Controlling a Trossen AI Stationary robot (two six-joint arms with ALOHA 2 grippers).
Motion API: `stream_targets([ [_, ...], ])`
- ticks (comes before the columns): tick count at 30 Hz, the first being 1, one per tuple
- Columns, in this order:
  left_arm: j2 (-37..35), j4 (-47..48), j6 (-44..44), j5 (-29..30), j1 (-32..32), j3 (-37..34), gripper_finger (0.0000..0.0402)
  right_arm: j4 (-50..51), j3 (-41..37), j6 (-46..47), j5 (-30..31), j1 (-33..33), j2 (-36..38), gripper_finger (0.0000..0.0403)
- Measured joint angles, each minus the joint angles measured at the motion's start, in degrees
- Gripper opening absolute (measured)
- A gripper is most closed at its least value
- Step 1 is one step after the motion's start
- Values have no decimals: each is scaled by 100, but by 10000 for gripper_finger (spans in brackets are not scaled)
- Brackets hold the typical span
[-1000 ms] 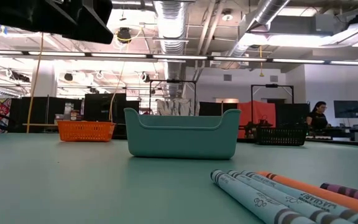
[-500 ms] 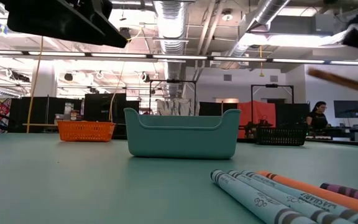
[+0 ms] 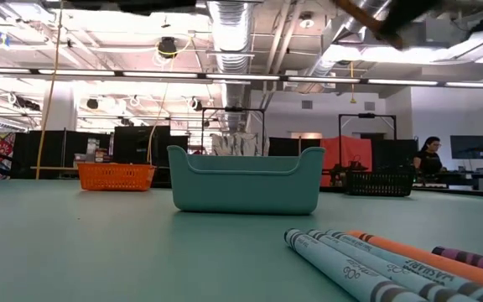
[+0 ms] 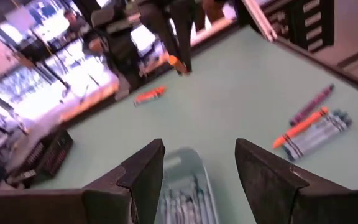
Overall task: Sort crayons
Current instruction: Put the orange crayon into the orange bin
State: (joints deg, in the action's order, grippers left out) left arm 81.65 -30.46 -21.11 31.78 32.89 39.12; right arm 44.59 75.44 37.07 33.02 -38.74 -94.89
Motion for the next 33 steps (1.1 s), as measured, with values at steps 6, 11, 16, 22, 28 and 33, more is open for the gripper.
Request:
stream_targets([
  [6, 0, -727, -223, -873, -364, 1, 188, -988, 232, -1386, 387, 109, 2, 0],
  [11, 0, -1293, -67, -1677, -730, 1, 188, -2041, 278, -2602, 504, 280, 2, 0],
  [16, 0, -1849, -107, -1959, -869, 1, 188, -2778, 278, -3520, 498, 457, 2, 0],
  [22, 0, -2418, -268, -2281, -868, 1, 187, -3428, 278, -4280, 456, 592, 2, 0],
  [28, 0, -2821, -437, -2168, -868, 1, 173, -3890, 278, -4702, 169, 751, 2, 0],
  [33, 0, -2952, -469, -2278, -921, 8, 159, -4082, 278, -4891, 135, 941, 2, 0],
])
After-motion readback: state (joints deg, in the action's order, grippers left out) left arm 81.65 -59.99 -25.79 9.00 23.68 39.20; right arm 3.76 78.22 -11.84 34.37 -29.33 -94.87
